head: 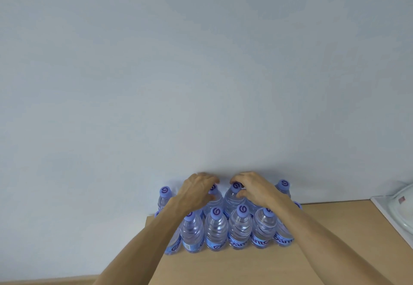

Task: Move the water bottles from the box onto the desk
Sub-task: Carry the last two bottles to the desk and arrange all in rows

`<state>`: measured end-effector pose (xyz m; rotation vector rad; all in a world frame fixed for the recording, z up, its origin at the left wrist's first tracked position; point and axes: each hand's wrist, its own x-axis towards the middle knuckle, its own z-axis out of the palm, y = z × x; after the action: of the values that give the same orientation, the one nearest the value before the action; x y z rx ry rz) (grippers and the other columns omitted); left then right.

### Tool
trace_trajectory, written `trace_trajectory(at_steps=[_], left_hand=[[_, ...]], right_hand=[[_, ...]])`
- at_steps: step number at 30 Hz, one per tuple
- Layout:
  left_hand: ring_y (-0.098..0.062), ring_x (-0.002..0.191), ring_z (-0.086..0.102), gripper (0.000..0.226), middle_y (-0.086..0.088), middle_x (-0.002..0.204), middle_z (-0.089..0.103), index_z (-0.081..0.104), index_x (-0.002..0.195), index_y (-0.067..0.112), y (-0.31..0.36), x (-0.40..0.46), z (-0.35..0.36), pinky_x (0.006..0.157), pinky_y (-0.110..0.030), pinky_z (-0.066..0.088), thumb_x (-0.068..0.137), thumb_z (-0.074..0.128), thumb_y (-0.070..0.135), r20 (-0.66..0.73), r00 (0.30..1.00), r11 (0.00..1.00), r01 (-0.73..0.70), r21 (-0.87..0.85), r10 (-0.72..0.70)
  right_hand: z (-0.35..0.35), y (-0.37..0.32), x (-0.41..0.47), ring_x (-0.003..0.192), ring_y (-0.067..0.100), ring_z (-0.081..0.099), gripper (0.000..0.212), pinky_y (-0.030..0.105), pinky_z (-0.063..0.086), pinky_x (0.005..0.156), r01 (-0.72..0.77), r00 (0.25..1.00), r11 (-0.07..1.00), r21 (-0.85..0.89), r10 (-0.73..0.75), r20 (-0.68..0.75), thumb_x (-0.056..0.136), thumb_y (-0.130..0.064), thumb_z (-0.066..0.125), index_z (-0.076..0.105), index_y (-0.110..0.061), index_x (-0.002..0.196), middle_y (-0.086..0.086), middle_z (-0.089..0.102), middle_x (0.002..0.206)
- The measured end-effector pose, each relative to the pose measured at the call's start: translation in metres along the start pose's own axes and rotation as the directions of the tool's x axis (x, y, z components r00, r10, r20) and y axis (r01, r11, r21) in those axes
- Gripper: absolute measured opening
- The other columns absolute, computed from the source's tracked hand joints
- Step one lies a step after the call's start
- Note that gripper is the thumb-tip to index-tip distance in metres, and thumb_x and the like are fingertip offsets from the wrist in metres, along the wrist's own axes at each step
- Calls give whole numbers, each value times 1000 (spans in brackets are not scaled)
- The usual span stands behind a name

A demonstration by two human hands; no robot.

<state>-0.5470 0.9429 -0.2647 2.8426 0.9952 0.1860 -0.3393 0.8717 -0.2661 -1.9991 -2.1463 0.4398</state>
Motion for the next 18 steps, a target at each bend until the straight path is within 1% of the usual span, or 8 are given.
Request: trace_trajectory(at_steps=[2,4,7,9,11,13,16,18], left_hand=[[-20,102,55,43,1,103,64,57,103,14,4,1,3,82,-24,35,80,66,50,-23,994,992,111,61,-110],[-22,95,56,44,-2,98,62,56,94,12,9,2,4,77,-26,36,80,66,52,-21,986,983,166,78,-165],[-24,95,58,30,-1,104,62,59,101,14,6,4,3,73,-28,41,82,69,35,7,990,987,143,-71,-142],[-23,100,58,28,1,109,64,62,109,18,-2,3,3,77,-29,44,83,69,26,31,996,984,90,-151,-86],[-21,105,58,35,3,115,65,62,117,25,-7,0,3,84,-30,46,83,69,27,38,998,980,65,-187,-59],[-21,108,57,44,3,116,64,58,123,25,-5,-2,4,86,-29,45,82,69,37,20,995,986,99,-137,-97],[-23,99,55,48,-2,104,62,59,105,13,4,-2,8,76,-26,37,78,70,51,-28,980,980,197,-37,-199],[-24,99,55,38,-5,104,60,59,100,10,6,-1,10,76,-26,37,82,69,43,-25,976,973,215,-89,-218]], right_hand=[[0,0,0,114,18,56,43,30,46,95,-4,1000,1000,9,4,-2,88,-17,70,59,-17,129,0,60,128],[1,0,0,115,18,56,43,30,46,95,-5,1000,1000,15,5,-2,87,-17,70,59,-17,129,0,60,128],[1,1,0,114,18,56,42,29,46,93,-2,1000,1000,31,3,-10,86,-17,71,59,-18,127,-1,60,127],[2,1,-1,113,18,56,41,29,46,93,-6,1000,999,38,6,-11,86,-17,71,60,-18,126,-1,60,126],[2,1,-1,113,18,56,42,28,45,93,-7,1000,999,42,8,-15,86,-17,71,60,-18,126,-1,60,126],[2,1,-1,114,17,55,42,26,44,93,-6,1000,999,44,7,-20,86,-17,71,59,-18,127,-2,60,126],[2,1,-2,116,17,54,43,26,43,94,-3,1000,999,37,4,-20,87,-18,70,59,-17,129,-1,59,129],[2,1,-1,117,17,54,43,25,42,94,-2,1000,999,38,3,-23,87,-19,70,58,-18,129,-2,59,129]])
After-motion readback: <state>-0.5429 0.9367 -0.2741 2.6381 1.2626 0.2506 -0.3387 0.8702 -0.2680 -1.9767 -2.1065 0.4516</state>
